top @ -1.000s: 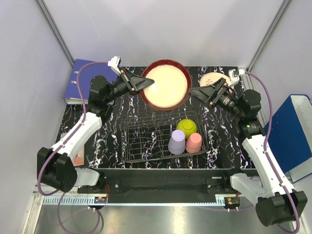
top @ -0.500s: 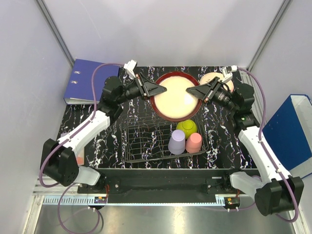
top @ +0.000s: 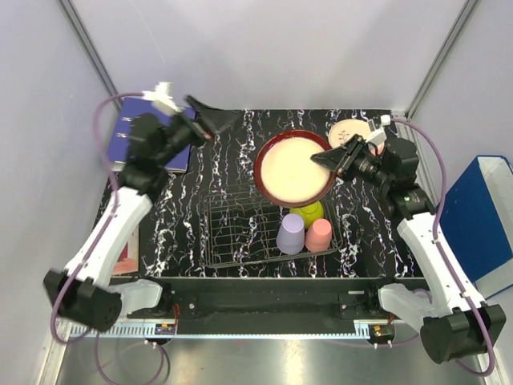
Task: Unload the mixed dishes from the dish rack
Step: Place the plate at the center of the board.
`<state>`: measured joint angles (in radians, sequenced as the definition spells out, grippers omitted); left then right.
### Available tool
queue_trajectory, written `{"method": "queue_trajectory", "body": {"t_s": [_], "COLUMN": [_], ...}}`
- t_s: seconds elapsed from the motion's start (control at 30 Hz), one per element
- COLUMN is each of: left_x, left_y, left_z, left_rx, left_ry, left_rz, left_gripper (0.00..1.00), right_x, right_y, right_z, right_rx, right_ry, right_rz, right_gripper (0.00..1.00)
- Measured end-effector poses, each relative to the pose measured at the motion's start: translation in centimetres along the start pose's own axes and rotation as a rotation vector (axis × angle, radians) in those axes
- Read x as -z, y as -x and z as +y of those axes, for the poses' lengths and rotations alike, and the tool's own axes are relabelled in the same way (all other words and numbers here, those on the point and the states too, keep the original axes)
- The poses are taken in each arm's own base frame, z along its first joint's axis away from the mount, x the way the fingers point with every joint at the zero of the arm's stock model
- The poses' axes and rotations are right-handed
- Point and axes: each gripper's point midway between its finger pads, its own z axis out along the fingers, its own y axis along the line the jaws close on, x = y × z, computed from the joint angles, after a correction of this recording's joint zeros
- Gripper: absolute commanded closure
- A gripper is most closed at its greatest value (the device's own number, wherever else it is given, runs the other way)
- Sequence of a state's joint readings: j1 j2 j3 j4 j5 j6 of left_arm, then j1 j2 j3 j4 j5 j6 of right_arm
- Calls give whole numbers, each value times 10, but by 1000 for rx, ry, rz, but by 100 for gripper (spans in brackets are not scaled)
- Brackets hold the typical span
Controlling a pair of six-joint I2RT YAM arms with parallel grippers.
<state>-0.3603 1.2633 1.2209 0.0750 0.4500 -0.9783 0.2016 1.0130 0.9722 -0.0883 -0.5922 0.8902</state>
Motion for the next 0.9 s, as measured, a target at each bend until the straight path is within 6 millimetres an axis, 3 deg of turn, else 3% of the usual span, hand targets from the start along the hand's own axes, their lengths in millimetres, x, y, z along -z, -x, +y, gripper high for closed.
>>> {"method": "queue_trajectory", "body": {"t_s": [0.07,0.13,0.17,0.27,0.33,0.43,0.53,0.63,0.73,0.9], "left_x": [34,63,77,103,113,123,128,132,135,135], "left_y": [38,54,54,40,27,4,-24,-44,-50,-51], "left_z": [9,6,-1,-10,-4,22,57,78,84,86], "left_rx": [-62,-111,-135,-177,-178,-155,-121,-114,-123,-143], "left_ry": [89,117,112,90,99,149,234,298,322,330], "left_rz": [-151,-249,-278,-303,-298,-267,-203,-145,-125,-122], "left_gripper": [1,1,1,1,1,1,1,1,1,1], "right_x": [3,7,7,6,4,2,-2,-15,-26,-38], "right_y": [5,21,31,84,124,167,186,195,197,213], "right_z": [-6,-14,-17,-46,-84,-164,-240,-292,-319,-335], "right_rx": [-3,-19,-23,-67,-131,-245,-323,-356,-367,-351], "right_ry": [-57,-115,-139,-244,-322,-460,-610,-694,-721,-719], "right_rz": [-12,-47,-66,-184,-275,-374,-390,-369,-346,-348], "right_gripper": [100,100,100,100,100,100,100,100,100,100]}}
